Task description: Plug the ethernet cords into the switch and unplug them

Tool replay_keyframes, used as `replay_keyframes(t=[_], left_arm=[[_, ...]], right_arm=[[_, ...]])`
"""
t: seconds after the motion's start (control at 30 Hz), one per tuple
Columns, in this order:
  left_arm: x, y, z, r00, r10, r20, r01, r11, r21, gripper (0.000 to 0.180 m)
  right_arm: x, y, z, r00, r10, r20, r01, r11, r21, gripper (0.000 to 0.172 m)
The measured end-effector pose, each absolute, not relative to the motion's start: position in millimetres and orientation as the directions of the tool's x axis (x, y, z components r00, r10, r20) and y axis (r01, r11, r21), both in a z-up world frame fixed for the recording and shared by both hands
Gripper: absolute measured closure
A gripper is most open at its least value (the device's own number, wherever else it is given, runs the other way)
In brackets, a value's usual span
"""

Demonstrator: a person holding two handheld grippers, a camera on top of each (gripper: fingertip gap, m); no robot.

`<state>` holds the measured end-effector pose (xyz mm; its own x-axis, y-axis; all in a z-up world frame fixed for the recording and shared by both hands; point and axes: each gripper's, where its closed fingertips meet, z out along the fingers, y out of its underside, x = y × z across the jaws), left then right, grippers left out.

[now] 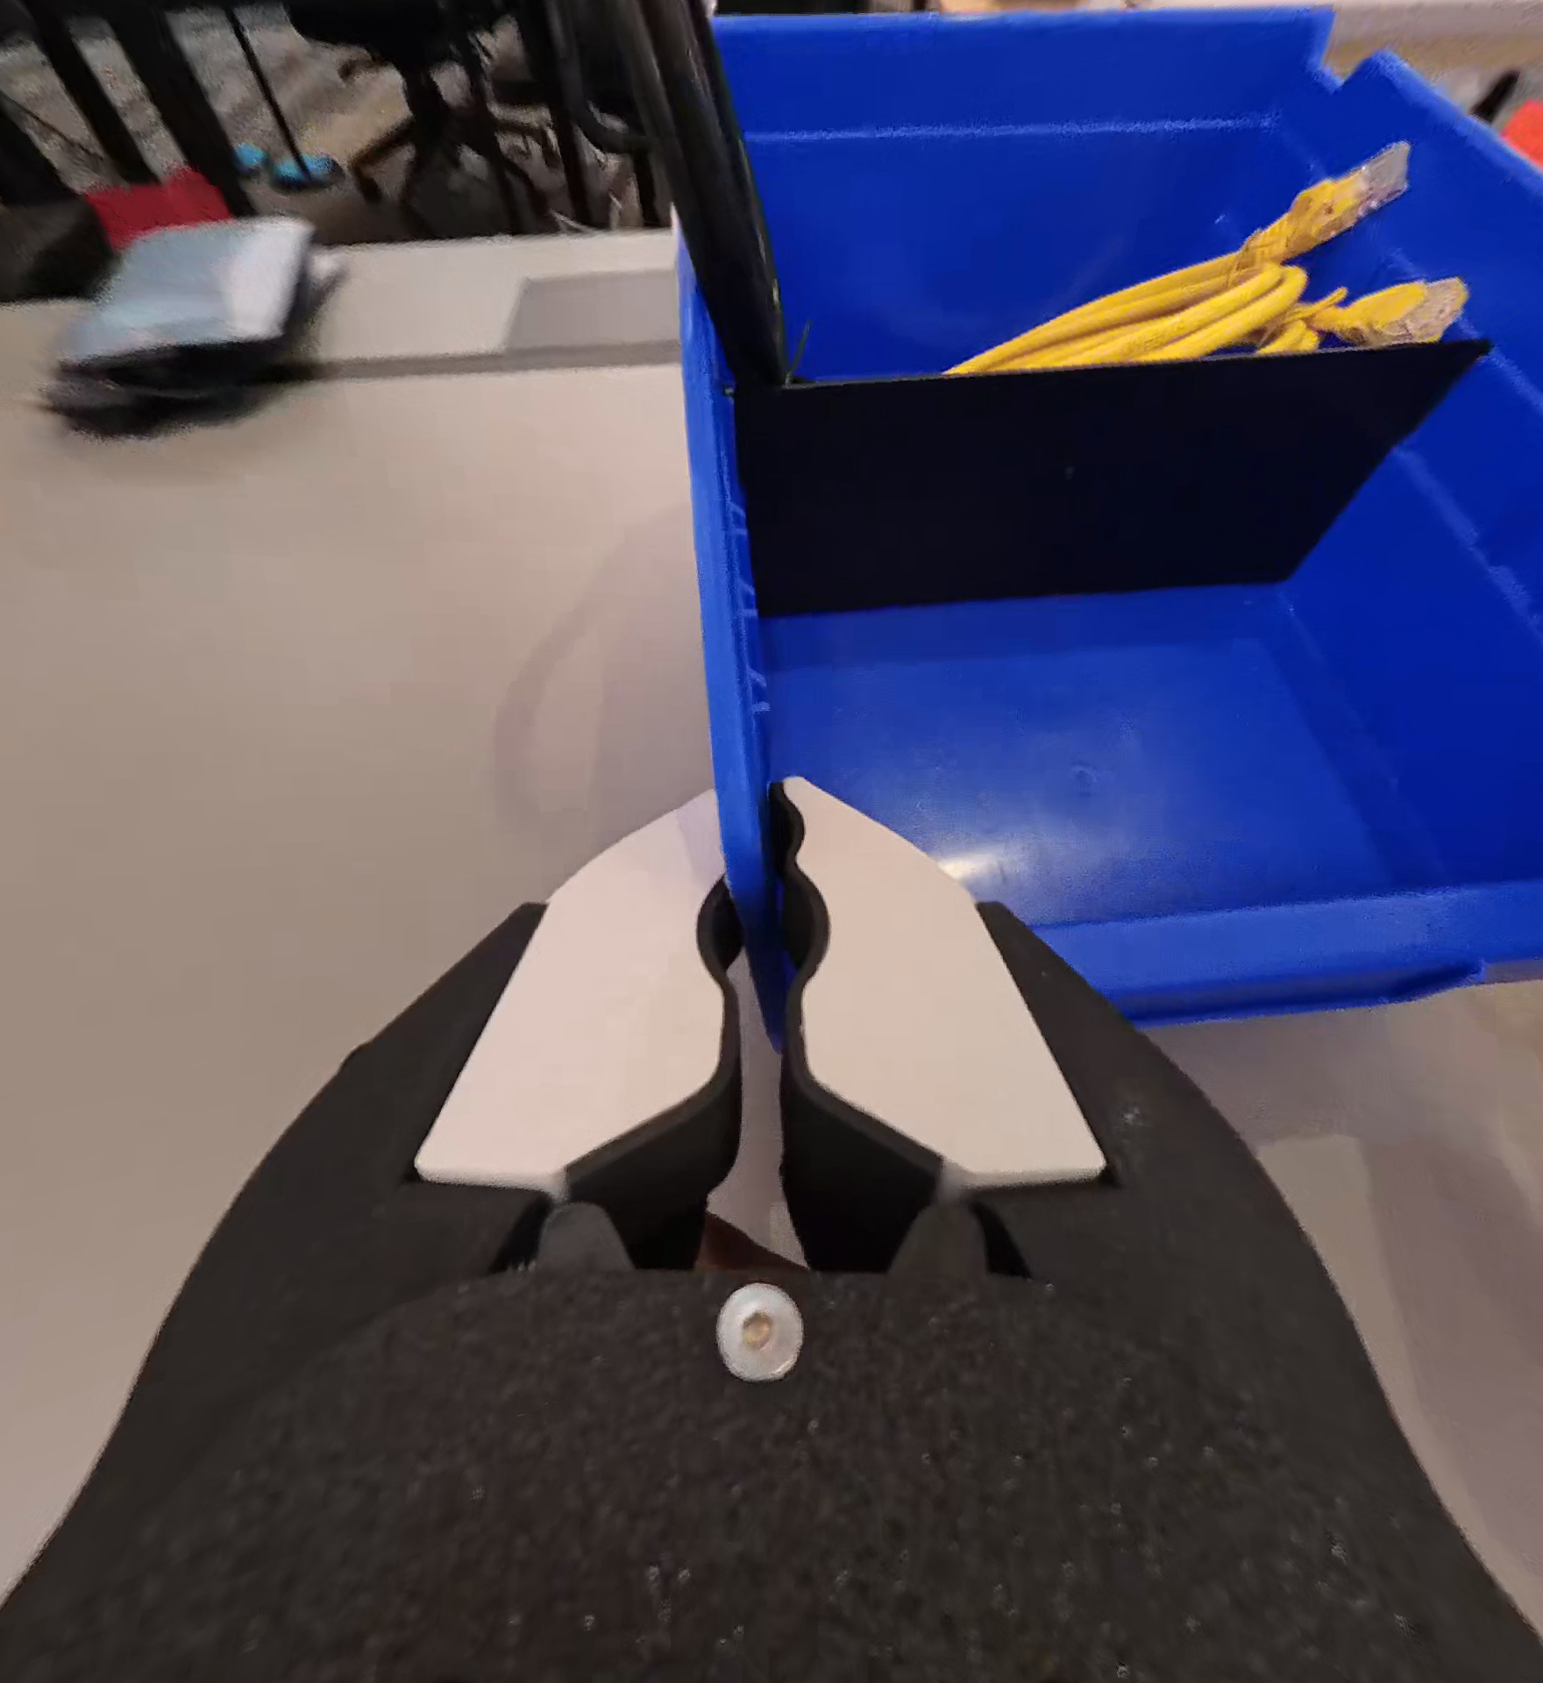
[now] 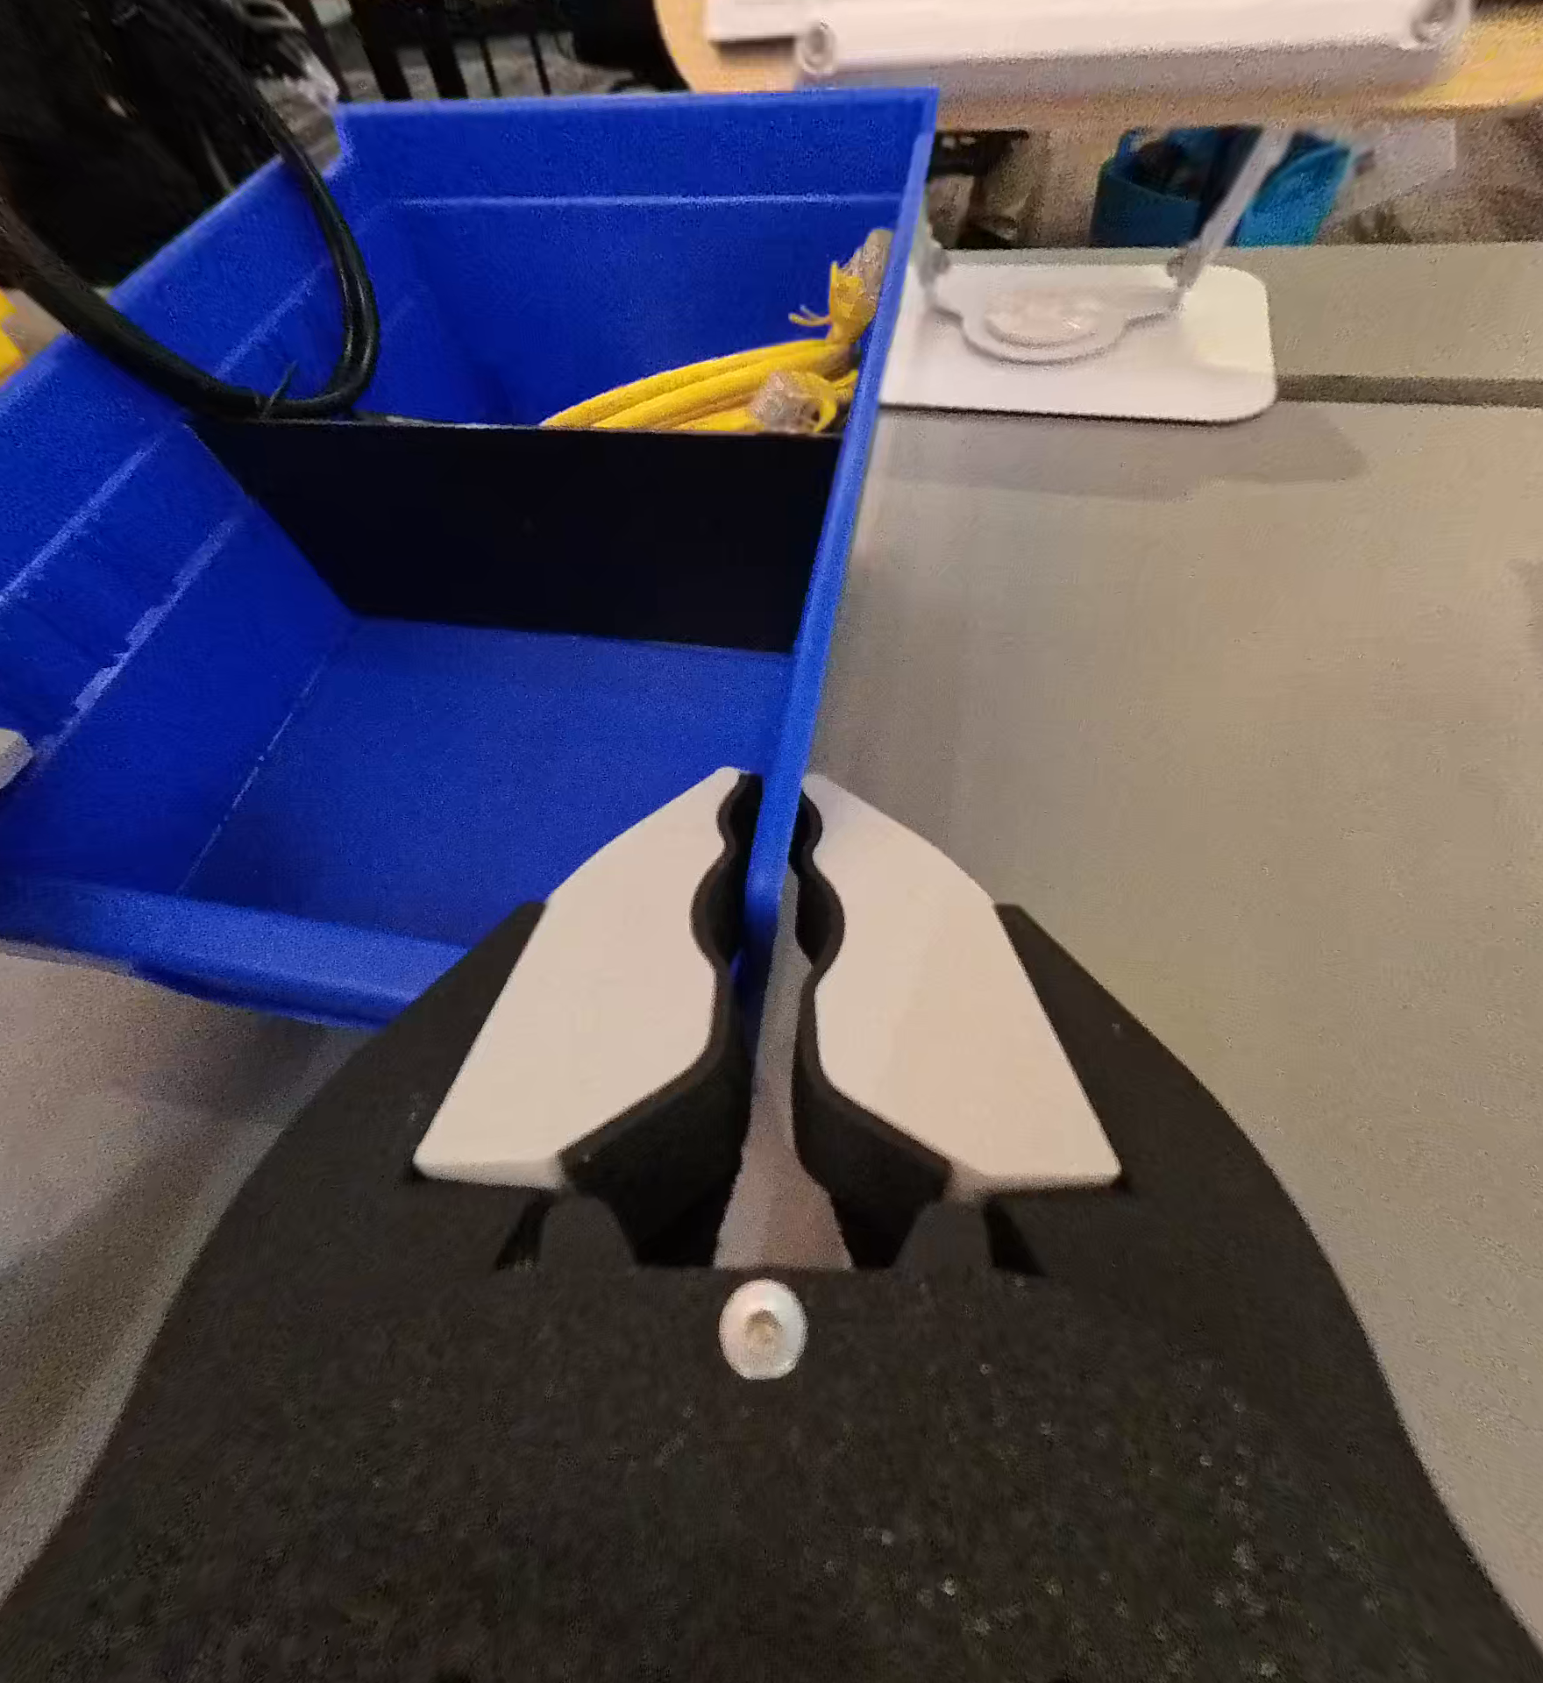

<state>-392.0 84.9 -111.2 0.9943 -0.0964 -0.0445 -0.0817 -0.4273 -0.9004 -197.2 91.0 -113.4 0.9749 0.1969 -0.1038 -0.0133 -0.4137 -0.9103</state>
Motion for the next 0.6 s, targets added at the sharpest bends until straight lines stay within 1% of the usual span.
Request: replay_keyframes(t=[0.07,0.13,0.27,0.33,0.4,0.47,0.57,0.6], left_arm=[[-430,86,-101,0.994,-0.079,-0.071,-0.097,-0.405,-0.909,0.178],[-473,86,-99,0.996,-0.064,-0.058,-0.080,-0.409,-0.909,0.179],[-539,83,-121,0.994,-0.102,-0.038,-0.083,-0.483,-0.871,0.179],[-557,83,-134,0.992,-0.124,-0.029,-0.088,-0.498,-0.863,0.178],[-564,84,-135,0.992,-0.119,0.050,-0.014,-0.484,-0.875,0.178],[-567,86,-135,0.993,-0.088,0.079,0.026,-0.488,-0.873,0.178],[-566,85,-134,0.995,-0.077,0.069,0.023,-0.488,-0.872,0.178],[-567,85,-133,0.996,-0.070,0.058,0.018,-0.480,-0.877,0.173]], right_arm=[[-234,93,-107,0.971,0.221,-0.090,0.001,-0.381,-0.925,0.166],[-279,93,-107,0.959,0.265,-0.101,0.011,-0.391,-0.920,0.164],[-353,91,-121,0.954,0.291,-0.064,0.070,-0.429,-0.901,0.163],[-368,87,-129,0.958,0.276,-0.077,0.056,-0.445,-0.894,0.163],[-378,82,-129,0.959,0.278,-0.059,0.068,-0.426,-0.902,0.161],[-382,81,-129,0.947,0.312,-0.073,0.063,-0.405,-0.912,0.157],[-383,78,-128,0.913,0.405,-0.050,0.109,-0.362,-0.926,0.153],[-378,75,-124,0.906,0.422,-0.038,0.114,-0.330,-0.937,0.149]])
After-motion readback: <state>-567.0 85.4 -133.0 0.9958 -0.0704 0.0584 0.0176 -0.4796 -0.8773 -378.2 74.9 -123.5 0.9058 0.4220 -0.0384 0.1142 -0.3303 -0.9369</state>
